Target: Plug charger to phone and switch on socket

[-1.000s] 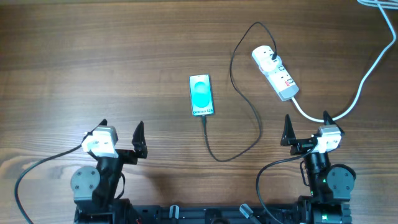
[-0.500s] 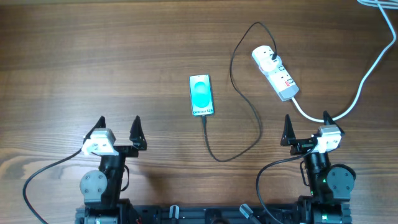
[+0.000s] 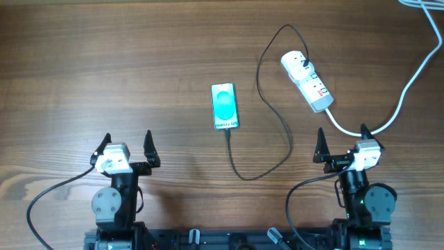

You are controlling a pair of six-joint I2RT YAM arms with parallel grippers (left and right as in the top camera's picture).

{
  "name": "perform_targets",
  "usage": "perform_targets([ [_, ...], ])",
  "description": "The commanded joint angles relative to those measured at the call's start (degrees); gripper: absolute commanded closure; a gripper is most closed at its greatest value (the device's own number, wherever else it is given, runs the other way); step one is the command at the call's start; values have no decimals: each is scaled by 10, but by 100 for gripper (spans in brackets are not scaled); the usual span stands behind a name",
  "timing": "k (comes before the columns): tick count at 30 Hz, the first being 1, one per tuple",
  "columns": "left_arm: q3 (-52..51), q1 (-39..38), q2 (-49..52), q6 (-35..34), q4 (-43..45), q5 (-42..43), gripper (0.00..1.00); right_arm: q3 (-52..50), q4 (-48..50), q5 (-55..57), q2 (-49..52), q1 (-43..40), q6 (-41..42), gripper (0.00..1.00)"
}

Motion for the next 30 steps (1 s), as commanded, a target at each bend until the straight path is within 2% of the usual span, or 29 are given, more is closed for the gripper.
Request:
perform_targets([
  [1,-3,0,-6,24,-2,7,0,-1,1,7,-5,3,-11,0],
  [7,-3,0,-6,52,-2,9,0,-1,1,7,-5,3,-11,0],
  [30,-3,0,-6,37,0,7,0,-1,1,8,-5,3,-11,0],
])
